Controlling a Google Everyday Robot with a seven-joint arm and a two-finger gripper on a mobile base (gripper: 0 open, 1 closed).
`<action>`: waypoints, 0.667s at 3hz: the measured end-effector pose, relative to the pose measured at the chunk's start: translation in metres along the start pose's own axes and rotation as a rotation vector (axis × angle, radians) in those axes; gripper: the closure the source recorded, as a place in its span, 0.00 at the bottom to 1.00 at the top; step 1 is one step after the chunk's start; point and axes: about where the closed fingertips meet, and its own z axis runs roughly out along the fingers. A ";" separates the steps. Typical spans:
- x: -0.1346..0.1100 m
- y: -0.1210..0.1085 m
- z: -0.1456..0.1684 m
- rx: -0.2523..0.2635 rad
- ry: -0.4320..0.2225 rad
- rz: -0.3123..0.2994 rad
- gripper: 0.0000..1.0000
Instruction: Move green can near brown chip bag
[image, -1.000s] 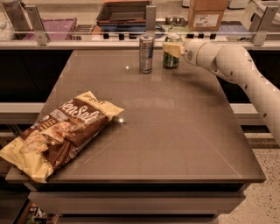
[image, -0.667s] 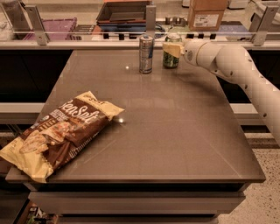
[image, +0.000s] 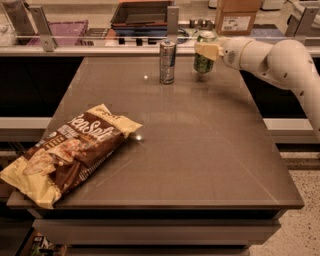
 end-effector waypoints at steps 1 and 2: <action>-0.014 0.006 -0.019 -0.023 -0.010 -0.016 1.00; -0.024 0.023 -0.039 -0.038 -0.022 -0.029 1.00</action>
Offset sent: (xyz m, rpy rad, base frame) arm -0.0753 -0.0018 0.0385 -0.0111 -0.0434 0.0582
